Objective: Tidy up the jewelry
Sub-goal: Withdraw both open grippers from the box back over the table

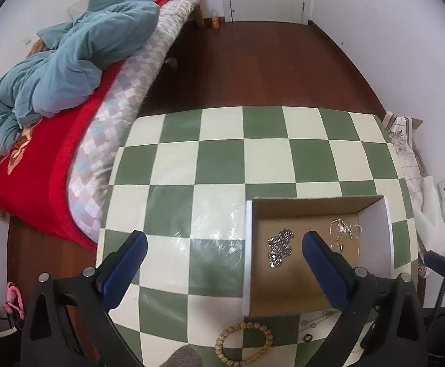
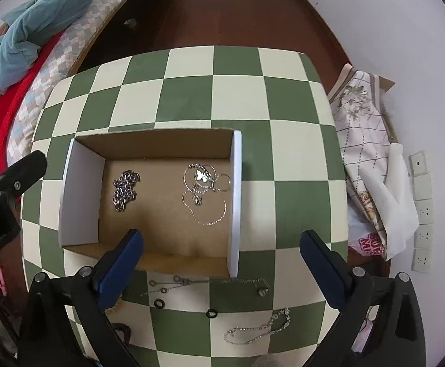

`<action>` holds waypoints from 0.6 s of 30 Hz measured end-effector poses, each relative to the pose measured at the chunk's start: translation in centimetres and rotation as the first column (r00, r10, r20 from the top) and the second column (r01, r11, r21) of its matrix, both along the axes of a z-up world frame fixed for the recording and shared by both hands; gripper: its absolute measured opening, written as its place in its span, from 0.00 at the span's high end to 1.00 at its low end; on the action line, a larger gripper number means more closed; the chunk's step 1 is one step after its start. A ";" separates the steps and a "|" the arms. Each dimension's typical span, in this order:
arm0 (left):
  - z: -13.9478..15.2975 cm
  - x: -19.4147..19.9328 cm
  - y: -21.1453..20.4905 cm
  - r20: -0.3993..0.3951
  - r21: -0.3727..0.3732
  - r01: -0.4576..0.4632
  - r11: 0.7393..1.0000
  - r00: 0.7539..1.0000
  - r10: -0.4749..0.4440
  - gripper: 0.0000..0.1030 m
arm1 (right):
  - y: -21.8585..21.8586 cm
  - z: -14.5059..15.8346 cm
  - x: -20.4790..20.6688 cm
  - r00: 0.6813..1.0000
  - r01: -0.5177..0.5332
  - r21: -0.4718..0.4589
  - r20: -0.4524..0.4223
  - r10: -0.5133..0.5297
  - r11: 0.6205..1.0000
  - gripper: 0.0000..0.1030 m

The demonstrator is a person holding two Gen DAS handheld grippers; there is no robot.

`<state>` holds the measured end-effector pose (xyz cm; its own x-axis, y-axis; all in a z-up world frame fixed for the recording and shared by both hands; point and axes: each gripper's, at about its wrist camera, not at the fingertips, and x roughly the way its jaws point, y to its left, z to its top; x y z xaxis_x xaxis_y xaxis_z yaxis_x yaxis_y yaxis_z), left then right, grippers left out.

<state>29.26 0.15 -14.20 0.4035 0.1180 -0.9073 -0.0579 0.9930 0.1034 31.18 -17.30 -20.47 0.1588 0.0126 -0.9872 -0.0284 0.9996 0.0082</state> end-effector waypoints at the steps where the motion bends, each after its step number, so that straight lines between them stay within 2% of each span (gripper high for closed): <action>1: 0.1 -0.4 0.1 0.005 0.005 -0.005 1.000 1.000 0.005 0.00 | 0.0 0.1 -0.3 1.000 0.003 0.001 0.007 -0.003 1.000 0.00; 10: 2.3 -5.3 0.8 0.088 0.022 -0.044 0.999 0.995 0.041 0.00 | -0.3 3.7 -3.7 0.991 0.020 -0.013 0.129 -0.018 1.000 0.00; 14: 4.1 -8.0 1.2 0.145 0.022 -0.054 0.998 0.988 0.051 0.00 | -0.5 6.1 -5.8 0.977 0.030 -0.022 0.210 -0.024 0.999 0.00; 18: 5.9 -10.5 1.5 0.189 0.019 -0.057 0.998 0.981 0.052 0.00 | -0.9 8.2 -7.9 0.964 0.046 0.007 0.262 -0.046 0.999 0.00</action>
<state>18.78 1.64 -8.32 0.5592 0.1656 -0.8124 -0.1326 0.9851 0.1095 23.31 -18.21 -12.26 0.4126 0.0004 -0.9109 0.0162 0.9998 0.0078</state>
